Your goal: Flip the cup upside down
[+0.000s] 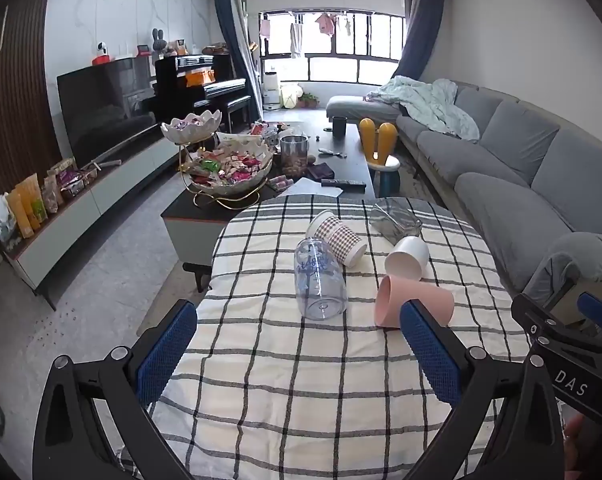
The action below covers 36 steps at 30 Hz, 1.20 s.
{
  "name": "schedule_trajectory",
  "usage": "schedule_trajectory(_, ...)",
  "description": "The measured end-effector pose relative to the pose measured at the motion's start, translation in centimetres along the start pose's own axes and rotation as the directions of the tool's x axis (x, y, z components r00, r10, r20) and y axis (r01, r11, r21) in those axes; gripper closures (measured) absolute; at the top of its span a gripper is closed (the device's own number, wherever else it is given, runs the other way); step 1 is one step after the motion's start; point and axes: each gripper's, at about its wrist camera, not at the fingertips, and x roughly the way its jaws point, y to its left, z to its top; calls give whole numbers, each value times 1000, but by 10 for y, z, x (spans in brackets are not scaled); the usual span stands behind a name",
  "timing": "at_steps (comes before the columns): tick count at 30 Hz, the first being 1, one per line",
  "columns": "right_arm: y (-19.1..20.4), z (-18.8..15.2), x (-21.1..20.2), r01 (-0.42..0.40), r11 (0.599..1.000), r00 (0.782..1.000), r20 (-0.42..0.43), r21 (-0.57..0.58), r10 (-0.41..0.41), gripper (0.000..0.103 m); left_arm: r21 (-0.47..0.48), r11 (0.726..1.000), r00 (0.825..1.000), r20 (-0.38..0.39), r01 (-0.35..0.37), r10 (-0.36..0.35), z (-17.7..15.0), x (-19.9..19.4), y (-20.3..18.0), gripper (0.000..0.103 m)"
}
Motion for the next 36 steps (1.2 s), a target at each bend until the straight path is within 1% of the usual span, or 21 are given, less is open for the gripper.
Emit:
schedule_trajectory(2, 0, 0, 0, 1, 1000, 1000, -8, -1, -1, 1, 4, 1000, 1000, 3, -5, 5, 0, -1, 0, 0)
schedule_trajectory(9, 1, 2, -5, 6, 1000, 1000, 6, 0, -6, 1, 7, 1000, 1000, 6, -6, 6, 0, -5, 0, 0)
schedule_trajectory(10, 1, 3, -6, 6, 1000, 1000, 10, 1, -6, 1, 6, 1000, 1000, 1, -6, 6, 0, 0, 0, 0)
schedule_trajectory(22, 1, 3, -7, 3, 1000, 1000, 21, 0, -3, 1, 8, 1000, 1000, 2, -9, 9, -1, 1, 0, 0)
schedule_trajectory(25, 1, 3, -8, 4, 1000, 1000, 22, 1, -4, 1, 8, 1000, 1000, 2, -9, 9, 6, -6, -4, 0)
schedule_trajectory(36, 1, 2, -7, 2, 1000, 1000, 24, -1, -2, 1, 7, 1000, 1000, 1, -5, 5, 6, -7, -4, 0)
